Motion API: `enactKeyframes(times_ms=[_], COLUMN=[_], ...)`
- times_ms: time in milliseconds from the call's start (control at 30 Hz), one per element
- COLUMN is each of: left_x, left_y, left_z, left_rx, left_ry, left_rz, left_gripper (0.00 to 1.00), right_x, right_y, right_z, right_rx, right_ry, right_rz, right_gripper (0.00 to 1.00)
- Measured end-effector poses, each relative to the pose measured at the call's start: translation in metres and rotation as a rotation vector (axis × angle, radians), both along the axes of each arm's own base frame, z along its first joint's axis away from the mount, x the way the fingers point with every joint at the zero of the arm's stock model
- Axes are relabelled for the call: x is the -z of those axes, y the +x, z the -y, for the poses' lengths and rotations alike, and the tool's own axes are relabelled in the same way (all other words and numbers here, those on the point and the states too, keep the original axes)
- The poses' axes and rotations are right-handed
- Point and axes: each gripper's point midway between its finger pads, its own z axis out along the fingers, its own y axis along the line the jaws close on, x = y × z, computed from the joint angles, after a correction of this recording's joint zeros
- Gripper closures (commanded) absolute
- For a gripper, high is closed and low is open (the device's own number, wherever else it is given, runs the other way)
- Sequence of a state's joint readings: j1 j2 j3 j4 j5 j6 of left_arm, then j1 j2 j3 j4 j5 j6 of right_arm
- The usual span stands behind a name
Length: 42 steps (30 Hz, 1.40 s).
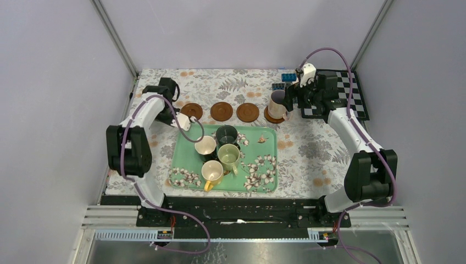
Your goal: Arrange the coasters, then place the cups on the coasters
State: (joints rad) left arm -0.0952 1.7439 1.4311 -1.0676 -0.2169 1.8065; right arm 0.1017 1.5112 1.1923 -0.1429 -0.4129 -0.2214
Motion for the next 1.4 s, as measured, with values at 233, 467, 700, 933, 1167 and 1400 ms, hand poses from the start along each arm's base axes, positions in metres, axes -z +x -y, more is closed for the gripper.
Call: enactKeyframes(times_ms=[233,467,700,933,1167,1400], left_x=[0.011,0.012,0.028,0.026,0.027,0.027], left_y=[0.047,0.064,0.071,0.082,0.088,0.093], left_z=[-0.042,-0.047,-0.058,-0.082,-0.087,-0.086], left_rx=[-0.084,-0.098,-0.127,-0.183,-0.184,-0.143], left_ry=[0.129,0.193,0.196,0.205,0.211,0.218], left_rz=[0.109,0.162,0.138,0.177,0.196,0.193], left_gripper=[1.00,1.00,1.00,1.00,1.00,0.99], right_x=[0.003,0.004,0.012,0.012,0.013,0.019], right_y=[0.002,0.002,0.005,0.005,0.006,0.007], right_z=[-0.001,-0.001,-0.005,-0.005,-0.005,-0.006], right_rx=[0.005,0.009,-0.002,-0.006,-0.006,-0.005], right_ry=[0.007,0.015,0.028,0.030,0.030,0.030], right_rz=[-0.009,-0.016,-0.031,-0.032,-0.030,-0.046], right_gripper=[0.00,0.00,0.00,0.00,0.00,0.00])
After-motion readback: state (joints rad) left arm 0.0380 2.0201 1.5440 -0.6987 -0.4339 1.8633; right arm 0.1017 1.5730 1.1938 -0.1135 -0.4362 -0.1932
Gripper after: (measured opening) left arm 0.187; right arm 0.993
